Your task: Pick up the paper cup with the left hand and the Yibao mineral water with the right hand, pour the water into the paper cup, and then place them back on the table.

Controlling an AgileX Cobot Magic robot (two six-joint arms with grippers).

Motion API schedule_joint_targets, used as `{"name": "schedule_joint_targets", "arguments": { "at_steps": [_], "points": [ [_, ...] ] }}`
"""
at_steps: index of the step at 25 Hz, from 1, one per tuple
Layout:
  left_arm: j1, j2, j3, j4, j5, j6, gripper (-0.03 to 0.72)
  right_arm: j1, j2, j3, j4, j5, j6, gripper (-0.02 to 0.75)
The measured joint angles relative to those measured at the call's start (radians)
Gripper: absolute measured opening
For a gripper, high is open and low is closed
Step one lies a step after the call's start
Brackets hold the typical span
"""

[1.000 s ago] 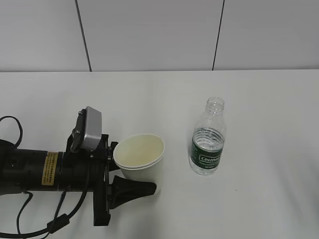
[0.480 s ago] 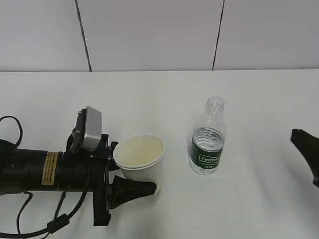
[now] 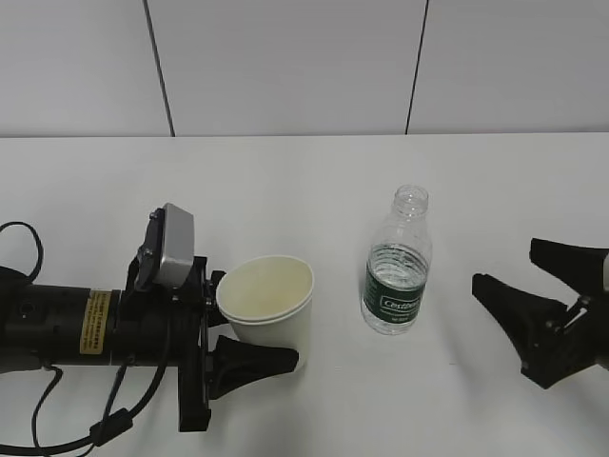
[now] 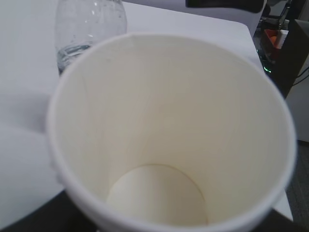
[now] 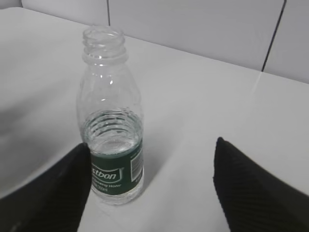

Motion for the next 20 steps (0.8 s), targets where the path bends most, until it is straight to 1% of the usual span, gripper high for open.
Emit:
{"name": "schedule_joint_targets", "arguments": {
  "at_steps": [2, 4, 10, 20],
  "points": [
    [0.0, 0.0, 0.0, 0.0, 0.0, 0.0, 0.424, -0.001, 0.06, -0.005, -0.004, -0.046, -0.006, 0.577],
    [0.0, 0.0, 0.0, 0.0, 0.0, 0.0, 0.424, -0.001, 0.12, -0.009, -0.012, -0.057, -0.005, 0.577],
    [0.0, 0.0, 0.0, -0.001, 0.0, 0.0, 0.424, -0.001, 0.247, -0.074, -0.115, -0.065, -0.011, 0.577],
    [0.0, 0.0, 0.0, -0.002, 0.0, 0.0, 0.424, -0.001, 0.35, -0.155, -0.121, -0.067, -0.013, 0.577]
  ]
}}
